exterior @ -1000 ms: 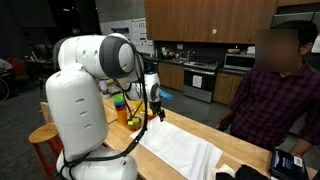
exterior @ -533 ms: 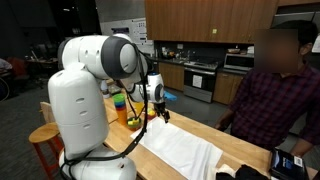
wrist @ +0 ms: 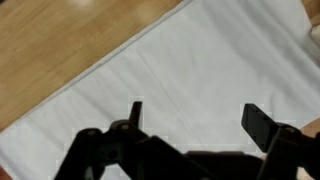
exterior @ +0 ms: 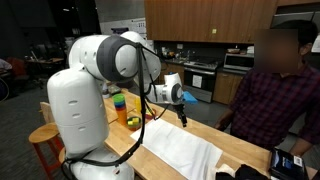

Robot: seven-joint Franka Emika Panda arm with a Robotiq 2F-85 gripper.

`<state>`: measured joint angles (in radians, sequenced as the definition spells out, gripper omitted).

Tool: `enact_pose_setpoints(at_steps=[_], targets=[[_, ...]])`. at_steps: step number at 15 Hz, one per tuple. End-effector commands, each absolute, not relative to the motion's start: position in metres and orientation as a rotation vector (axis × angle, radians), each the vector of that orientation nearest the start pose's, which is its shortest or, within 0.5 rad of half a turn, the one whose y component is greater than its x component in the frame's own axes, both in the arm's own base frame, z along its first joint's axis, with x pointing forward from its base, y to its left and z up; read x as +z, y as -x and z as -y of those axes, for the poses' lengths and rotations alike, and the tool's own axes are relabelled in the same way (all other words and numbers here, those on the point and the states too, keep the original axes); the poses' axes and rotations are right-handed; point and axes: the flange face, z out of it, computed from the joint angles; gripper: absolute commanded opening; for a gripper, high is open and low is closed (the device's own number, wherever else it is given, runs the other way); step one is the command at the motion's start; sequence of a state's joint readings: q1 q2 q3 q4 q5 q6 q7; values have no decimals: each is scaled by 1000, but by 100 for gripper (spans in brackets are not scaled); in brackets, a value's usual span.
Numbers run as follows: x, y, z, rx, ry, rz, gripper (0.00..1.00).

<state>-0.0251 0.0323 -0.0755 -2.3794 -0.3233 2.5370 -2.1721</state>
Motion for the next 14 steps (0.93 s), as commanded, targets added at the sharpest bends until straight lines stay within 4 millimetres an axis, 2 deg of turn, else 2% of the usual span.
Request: enact_pose_setpoints(at_steps=[1, 3, 8, 9, 12, 14], targets=[[320, -507, 61, -176, -1241, -2672, 100], [320, -505, 77, -151, -1321, -2645, 100], [320, -505, 74, -140, -1336, -2641, 100], [315, -505, 78, -179, -1412, -2592, 100], [285, -498, 110, -230, -1558, -2593, 100], [269, -492, 136, -294, -1562, -2615, 100]])
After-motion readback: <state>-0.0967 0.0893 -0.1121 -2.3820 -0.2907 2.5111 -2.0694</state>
